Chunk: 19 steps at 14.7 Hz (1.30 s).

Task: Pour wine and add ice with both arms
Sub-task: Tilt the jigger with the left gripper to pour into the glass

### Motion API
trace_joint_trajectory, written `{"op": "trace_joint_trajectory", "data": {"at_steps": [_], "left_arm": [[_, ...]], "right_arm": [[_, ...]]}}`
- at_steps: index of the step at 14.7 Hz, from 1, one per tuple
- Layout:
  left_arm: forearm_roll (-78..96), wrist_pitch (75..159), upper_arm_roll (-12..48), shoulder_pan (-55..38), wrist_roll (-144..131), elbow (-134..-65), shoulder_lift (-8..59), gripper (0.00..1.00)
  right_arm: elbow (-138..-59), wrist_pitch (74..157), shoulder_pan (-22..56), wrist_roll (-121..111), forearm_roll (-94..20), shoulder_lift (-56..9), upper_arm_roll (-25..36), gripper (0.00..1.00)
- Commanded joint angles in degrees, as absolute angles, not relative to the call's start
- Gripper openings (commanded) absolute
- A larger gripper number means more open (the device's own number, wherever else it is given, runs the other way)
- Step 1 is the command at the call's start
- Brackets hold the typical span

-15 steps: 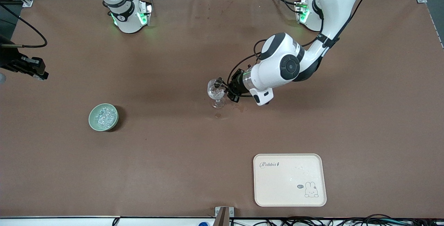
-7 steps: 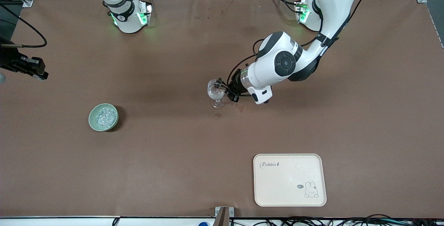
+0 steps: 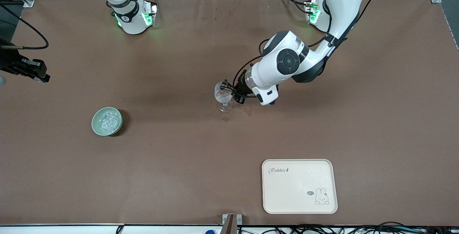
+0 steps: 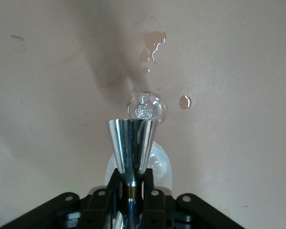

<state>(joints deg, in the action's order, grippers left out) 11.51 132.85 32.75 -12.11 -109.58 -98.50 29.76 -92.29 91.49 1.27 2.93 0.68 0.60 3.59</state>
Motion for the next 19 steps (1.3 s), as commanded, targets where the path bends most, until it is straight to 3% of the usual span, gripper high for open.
{"op": "trace_joint_trajectory", "data": {"at_steps": [1,7,14,19], "left_arm": [[10.0,132.4,32.4,-12.4,-111.6,-98.2,29.2,0.00],[11.7,130.7,33.1,-10.9,-110.7,-97.0,30.3,0.00],[32.4,120.4,33.1,-4.2,-94.1,-90.8,30.5,0.01],[40.6,120.4,33.0,4.1,-85.5,-84.1,36.8,0.01]], "right_arm": [[-91.3,91.2,1.1,3.1,0.6,-0.1,3.5,0.05],[-91.3,91.2,1.2,3.2,0.6,-0.2,3.4,0.05],[-91.3,91.2,1.3,3.2,0.5,-0.4,3.4,0.06],[-91.4,91.2,1.6,3.8,-0.2,-0.4,3.4,0.06]]}}
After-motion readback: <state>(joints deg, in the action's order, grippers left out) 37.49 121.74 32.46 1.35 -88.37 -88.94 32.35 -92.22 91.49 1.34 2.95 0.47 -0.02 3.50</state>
